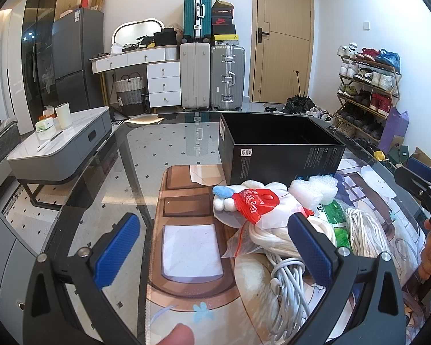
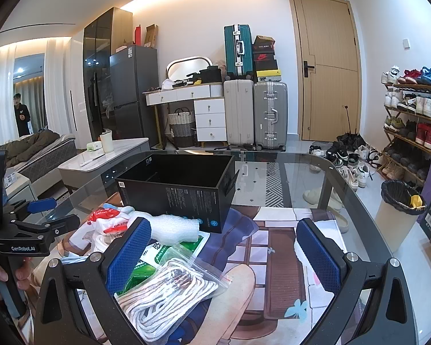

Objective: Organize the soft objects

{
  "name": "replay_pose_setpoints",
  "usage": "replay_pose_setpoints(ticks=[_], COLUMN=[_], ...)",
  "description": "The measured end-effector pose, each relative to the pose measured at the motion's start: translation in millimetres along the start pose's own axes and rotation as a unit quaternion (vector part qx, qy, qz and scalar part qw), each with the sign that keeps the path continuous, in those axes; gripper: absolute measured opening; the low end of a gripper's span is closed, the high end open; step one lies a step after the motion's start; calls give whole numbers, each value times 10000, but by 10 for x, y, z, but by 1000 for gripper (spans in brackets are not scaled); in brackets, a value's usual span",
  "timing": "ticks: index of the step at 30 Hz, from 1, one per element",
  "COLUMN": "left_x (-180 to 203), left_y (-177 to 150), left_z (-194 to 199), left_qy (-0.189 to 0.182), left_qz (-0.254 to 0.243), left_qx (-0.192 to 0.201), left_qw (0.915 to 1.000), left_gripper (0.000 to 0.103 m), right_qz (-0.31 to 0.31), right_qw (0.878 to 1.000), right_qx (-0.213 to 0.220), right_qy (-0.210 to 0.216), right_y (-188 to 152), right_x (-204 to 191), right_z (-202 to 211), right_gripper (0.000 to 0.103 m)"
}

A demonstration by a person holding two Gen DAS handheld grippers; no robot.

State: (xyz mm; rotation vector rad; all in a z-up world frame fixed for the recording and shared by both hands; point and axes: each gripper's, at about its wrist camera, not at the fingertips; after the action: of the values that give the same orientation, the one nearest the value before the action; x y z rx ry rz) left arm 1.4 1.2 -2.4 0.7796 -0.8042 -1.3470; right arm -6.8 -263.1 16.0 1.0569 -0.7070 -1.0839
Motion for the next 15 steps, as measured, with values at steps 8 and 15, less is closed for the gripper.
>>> replay_pose_setpoints(ticks=[8,15], left_x=[63,120], left_y=[27,56], left_z=[35,97], left_qy=[-139,-261], left_qz=[-117,-120], left_qx=[-109,-268], left_qw=[9998,9992], left_gripper=[103,103], right_qz=[-159,-94], right_qw=[9997,9989], right_qx=[-191,-442], right_qy=[83,137], right_y=[31,95], right_x=[2,-12], right_z=[-6,5], right_gripper=[103,103])
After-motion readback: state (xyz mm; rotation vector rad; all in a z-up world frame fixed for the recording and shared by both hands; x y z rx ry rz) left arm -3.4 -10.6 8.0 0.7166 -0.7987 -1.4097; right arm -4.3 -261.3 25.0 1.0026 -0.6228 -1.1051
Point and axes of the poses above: each gripper's, at about its wrist camera, not at the fingertips, and z roughly against the way its jaws point, x to its right, y to its top, and after that the axes turned 3 degrees about x, right-handed
